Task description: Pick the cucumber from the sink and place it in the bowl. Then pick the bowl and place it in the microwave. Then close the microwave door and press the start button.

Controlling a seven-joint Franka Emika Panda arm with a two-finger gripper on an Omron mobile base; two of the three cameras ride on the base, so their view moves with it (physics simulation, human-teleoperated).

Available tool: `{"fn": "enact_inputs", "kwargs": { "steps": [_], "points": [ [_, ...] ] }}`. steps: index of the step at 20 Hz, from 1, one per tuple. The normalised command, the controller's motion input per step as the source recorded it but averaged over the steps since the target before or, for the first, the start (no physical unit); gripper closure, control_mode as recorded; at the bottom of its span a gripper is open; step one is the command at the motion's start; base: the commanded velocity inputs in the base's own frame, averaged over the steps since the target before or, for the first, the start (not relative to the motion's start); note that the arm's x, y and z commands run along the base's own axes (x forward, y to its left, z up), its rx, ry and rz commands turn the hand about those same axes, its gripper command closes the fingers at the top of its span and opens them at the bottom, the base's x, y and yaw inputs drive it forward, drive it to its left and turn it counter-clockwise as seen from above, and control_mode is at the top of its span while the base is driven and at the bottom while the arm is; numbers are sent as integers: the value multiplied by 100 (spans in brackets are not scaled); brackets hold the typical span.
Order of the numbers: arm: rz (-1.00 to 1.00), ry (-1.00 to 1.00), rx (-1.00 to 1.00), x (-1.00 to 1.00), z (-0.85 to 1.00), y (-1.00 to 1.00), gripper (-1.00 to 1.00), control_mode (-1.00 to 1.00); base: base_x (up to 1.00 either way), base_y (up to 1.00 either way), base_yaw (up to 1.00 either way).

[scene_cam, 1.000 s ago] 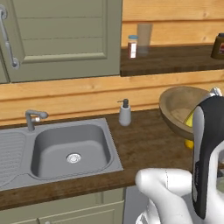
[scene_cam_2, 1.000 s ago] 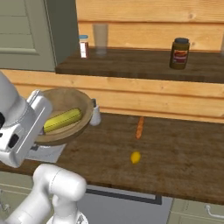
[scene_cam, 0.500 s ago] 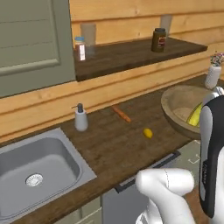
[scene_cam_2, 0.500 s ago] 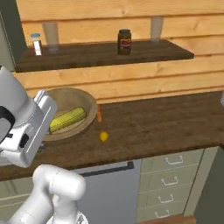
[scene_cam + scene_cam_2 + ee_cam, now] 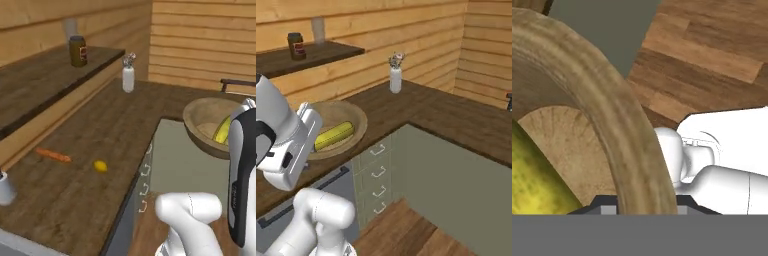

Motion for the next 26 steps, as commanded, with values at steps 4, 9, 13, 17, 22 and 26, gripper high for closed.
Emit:
{"fn": "enact_inputs", "kwargs": {
  "steps": [4, 9, 13, 17, 22, 26],
  "points": [
    [0, 0, 0, 0, 0, 0, 100, 100, 0, 0, -98],
    [0, 0, 0, 0, 0, 0, 100, 100, 0, 0, -97],
    [0, 0, 0, 0, 0, 0, 100, 100, 0, 0, -99],
    [0, 0, 0, 0, 0, 0, 100, 100, 0, 0, -100],
    [0, 0, 0, 0, 0, 0, 100, 100, 1, 4, -99],
    [0, 0, 0, 0, 0, 0, 100, 100, 46, 26, -79]
  ]
}}
